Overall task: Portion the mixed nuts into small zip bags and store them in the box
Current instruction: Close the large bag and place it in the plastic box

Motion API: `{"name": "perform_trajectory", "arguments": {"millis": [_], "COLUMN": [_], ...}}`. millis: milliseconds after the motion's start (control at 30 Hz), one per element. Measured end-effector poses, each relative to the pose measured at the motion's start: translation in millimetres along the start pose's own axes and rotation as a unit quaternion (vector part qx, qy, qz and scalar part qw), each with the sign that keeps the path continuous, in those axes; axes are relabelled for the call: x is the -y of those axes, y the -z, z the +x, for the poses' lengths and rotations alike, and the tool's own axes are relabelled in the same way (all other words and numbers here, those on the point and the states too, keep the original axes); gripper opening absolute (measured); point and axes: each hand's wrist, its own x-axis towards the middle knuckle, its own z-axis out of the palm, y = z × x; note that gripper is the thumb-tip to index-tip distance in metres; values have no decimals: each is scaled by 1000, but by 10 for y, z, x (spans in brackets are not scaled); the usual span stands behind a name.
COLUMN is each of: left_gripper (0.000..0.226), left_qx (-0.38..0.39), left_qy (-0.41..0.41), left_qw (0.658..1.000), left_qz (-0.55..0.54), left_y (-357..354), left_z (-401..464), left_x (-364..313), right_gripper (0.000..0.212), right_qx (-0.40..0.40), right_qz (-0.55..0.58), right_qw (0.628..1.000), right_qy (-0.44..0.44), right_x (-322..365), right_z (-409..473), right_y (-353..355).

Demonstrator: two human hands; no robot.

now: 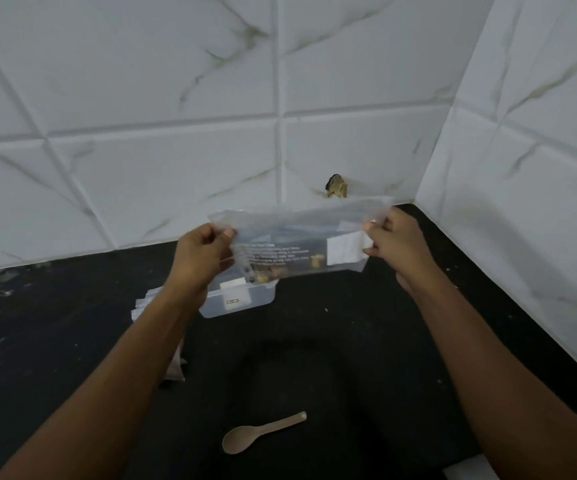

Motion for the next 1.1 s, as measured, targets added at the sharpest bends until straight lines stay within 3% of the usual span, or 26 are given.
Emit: {"name": "perform_trajectory", "arguments": {"millis": [133,200,600,867,1100], "left_gripper": [12,11,4,27,46], "left_qx": [-62,-82,-121,-117,-111], "left_qy": [-3,4,55,35,-13], "left_qw": [998,997,991,978,968], "left_qz": [0,-4,10,170,224], "left_y": [473,646,905,775,581], "left_z": [148,222,644,852,860], "left_x": [-38,2,522,676,838], "right_gripper": [27,18,16,37,56], "right_qx": [54,69,129,169,198], "right_qz": [27,29,86,99,95], "right_qw": [998,997,985,976,973], "right_qy": [34,31,-81,-96,-78], "right_x": [255,319,-46,-215,-281], "right_z": [148,204,467,610,608], "right_y": [-547,-805,-1720,-1970,-2018]}}
